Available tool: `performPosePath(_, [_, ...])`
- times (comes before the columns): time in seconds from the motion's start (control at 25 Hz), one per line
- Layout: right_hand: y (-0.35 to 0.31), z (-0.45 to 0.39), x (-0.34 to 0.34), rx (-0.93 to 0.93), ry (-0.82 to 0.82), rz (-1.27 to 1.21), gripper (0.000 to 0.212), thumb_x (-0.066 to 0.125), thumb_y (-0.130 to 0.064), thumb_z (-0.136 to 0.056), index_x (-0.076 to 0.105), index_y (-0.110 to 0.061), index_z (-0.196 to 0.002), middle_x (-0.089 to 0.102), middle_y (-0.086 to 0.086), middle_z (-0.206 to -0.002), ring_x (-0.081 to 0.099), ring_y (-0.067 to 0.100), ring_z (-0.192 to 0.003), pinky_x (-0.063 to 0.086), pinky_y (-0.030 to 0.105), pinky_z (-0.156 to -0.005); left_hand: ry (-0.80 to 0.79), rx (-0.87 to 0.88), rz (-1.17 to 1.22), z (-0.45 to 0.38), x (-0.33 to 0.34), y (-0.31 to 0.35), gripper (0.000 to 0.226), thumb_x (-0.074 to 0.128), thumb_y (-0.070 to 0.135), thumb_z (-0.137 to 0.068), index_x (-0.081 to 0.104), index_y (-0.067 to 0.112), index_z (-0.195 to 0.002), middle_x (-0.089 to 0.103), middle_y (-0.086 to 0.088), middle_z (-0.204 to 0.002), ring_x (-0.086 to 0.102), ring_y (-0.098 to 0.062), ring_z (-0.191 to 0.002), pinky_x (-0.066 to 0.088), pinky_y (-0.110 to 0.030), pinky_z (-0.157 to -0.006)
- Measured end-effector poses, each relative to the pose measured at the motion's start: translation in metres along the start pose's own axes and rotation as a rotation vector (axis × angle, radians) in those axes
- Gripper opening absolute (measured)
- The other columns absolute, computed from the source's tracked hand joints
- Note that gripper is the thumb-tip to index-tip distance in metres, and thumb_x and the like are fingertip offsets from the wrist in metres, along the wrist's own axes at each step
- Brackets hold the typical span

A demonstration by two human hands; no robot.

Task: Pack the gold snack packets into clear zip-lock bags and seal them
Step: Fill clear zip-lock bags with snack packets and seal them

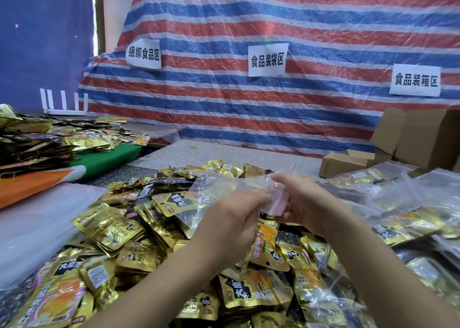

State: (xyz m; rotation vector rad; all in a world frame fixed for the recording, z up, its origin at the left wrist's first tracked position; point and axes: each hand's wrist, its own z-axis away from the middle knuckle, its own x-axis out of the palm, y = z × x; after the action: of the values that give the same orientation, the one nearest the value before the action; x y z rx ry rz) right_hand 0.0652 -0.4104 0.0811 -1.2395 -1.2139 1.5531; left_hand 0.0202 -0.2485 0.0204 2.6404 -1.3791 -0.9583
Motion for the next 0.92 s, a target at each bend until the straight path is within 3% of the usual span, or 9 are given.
performPosePath(0.08, [0.005,-0.002,-0.001,-0.038,0.013,0.05,0.026,0.053,-0.018,-0.098,0.061,0.005,-0.105,0.062,0.016,-0.083,0.059,0.024,-0.067,0.047,0.027,-0.052,-0.143,-0.045,-0.007,0.002,-0.005,-0.001,0.032,0.059,0.021,-0.095,0.063,0.019,-0.126,0.063,0.008,-0.131,0.056,-0.005,-0.117,0.044,-0.02,-0.1])
performPosePath(0.16, [0.006,-0.001,-0.001,-0.092,-0.022,0.069,0.023,0.055,-0.015,-0.097,0.067,0.005,-0.099,0.061,0.017,-0.087,0.057,0.027,-0.076,0.045,0.029,-0.057,-0.23,-0.106,-0.046,0.006,-0.007,0.0,0.049,0.053,0.056,-0.092,0.056,0.029,-0.133,0.052,0.016,-0.14,0.044,0.002,-0.127,0.034,-0.016,-0.105])
performPosePath(0.24, [0.006,0.0,0.001,-0.122,-0.076,0.044,0.023,0.055,-0.016,-0.099,0.069,0.003,-0.099,0.057,0.012,-0.078,0.054,0.021,-0.068,0.046,0.028,-0.056,-0.194,-0.157,-0.04,0.007,-0.009,0.002,0.056,0.04,0.068,-0.09,0.059,0.029,-0.126,0.054,0.017,-0.131,0.046,0.004,-0.121,0.039,-0.02,-0.103])
performPosePath(0.4, [0.005,0.004,0.009,-0.143,-0.232,-0.004,0.025,0.057,-0.015,-0.099,0.069,0.006,-0.107,0.055,0.011,-0.072,0.055,0.019,-0.064,0.051,0.03,-0.064,0.016,-0.184,-0.034,0.007,-0.011,0.0,0.019,0.055,0.039,-0.095,0.061,0.021,-0.099,0.054,0.011,-0.101,0.052,-0.006,-0.095,0.045,-0.025,-0.083])
performPosePath(0.52, [0.004,0.007,0.013,-0.177,-0.248,-0.041,0.022,0.059,-0.018,-0.098,0.066,0.003,-0.091,0.058,0.014,-0.076,0.06,0.02,-0.067,0.057,0.028,-0.068,0.04,-0.194,-0.069,0.008,-0.011,-0.002,0.007,0.06,0.027,-0.095,0.058,0.02,-0.093,0.051,0.011,-0.097,0.049,-0.006,-0.09,0.041,-0.018,-0.076])
performPosePath(0.68, [0.005,0.007,0.013,-0.204,-0.223,-0.13,0.02,0.064,-0.017,-0.093,0.062,0.003,-0.091,0.066,0.012,-0.073,0.067,0.02,-0.069,0.058,0.028,-0.068,0.049,-0.24,-0.048,0.009,-0.01,-0.006,0.006,0.056,0.024,-0.097,0.059,0.02,-0.094,0.053,0.009,-0.093,0.049,-0.007,-0.085,0.044,-0.027,-0.074])
performPosePath(0.92, [0.004,0.008,0.016,-0.336,-0.259,0.162,0.018,0.058,-0.015,-0.098,0.069,-0.001,-0.094,0.071,0.012,-0.081,0.07,0.021,-0.076,0.057,0.032,-0.076,-0.008,-0.305,0.022,0.006,-0.013,-0.008,0.024,0.047,0.04,-0.099,0.06,0.022,-0.091,0.061,0.01,-0.086,0.057,-0.007,-0.079,0.048,-0.03,-0.07])
